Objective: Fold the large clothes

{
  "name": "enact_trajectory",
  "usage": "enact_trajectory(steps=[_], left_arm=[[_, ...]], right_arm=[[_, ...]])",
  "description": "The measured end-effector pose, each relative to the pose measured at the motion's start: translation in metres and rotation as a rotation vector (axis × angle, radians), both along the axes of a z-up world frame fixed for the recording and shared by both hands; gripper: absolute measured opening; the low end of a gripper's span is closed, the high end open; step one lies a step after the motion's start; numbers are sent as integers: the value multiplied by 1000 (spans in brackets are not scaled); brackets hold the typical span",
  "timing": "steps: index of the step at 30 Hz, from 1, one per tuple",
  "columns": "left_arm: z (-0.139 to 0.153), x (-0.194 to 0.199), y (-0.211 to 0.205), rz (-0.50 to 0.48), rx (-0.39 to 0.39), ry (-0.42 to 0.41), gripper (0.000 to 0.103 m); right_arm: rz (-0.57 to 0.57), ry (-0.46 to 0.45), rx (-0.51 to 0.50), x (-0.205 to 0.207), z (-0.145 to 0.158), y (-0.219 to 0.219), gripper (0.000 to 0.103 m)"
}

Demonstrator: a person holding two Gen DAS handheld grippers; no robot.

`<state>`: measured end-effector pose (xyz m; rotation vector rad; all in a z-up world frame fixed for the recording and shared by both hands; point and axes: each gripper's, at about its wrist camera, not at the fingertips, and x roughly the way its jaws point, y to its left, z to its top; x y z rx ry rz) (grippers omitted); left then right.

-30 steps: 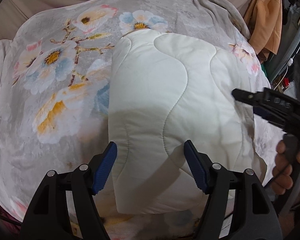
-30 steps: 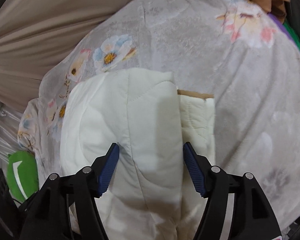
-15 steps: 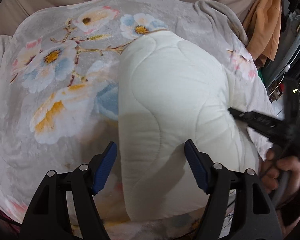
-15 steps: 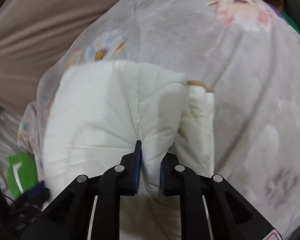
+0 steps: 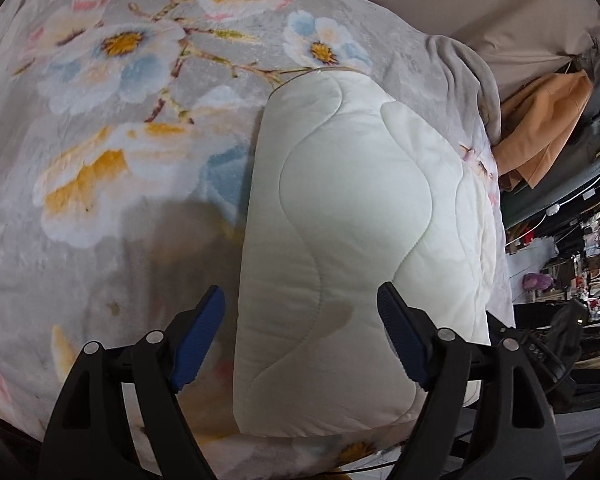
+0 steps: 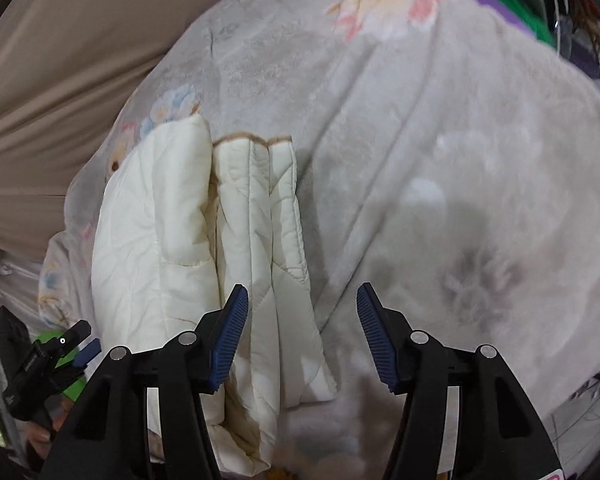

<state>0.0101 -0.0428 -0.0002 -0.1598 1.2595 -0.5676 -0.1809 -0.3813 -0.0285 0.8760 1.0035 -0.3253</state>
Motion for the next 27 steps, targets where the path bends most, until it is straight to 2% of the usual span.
enact_trajectory(steps=[1,4,5,8,12,20,22,23,24,26,27], left_arm=[[-3,0,-3,-9,33,2,77],[-16,-4,-19,-68,33,34,85],[-20,-6,-24,-79,40,33,90],[-25,-12,-40,-97,86,-5,98],[-34,-10,-58,-108,176,-73,98],[-51,9,-63,-88,183,-96,98],[-51,9,-68,-91,196,-103,98],[-49,9,-70,-99,199,-101,98],[-46,8,-69,-106,202,-101,97],[-37,3,-71,-122,219,-112,89],[-33,0,-71,-126,226,-119,88]], right_arm=[[23,19,11,7,-8,0,57],[84,36,110,26,-30,6,57],[98,30,141,31,-37,7,58],[110,27,203,44,-51,8,63],[123,4,276,60,-60,11,63],[131,-14,352,89,-75,11,64],[118,-21,385,92,-80,9,58],[115,-36,399,93,-80,9,49],[115,-43,397,93,-79,10,45],[138,-50,345,90,-67,14,32],[144,-51,325,91,-63,17,30]])
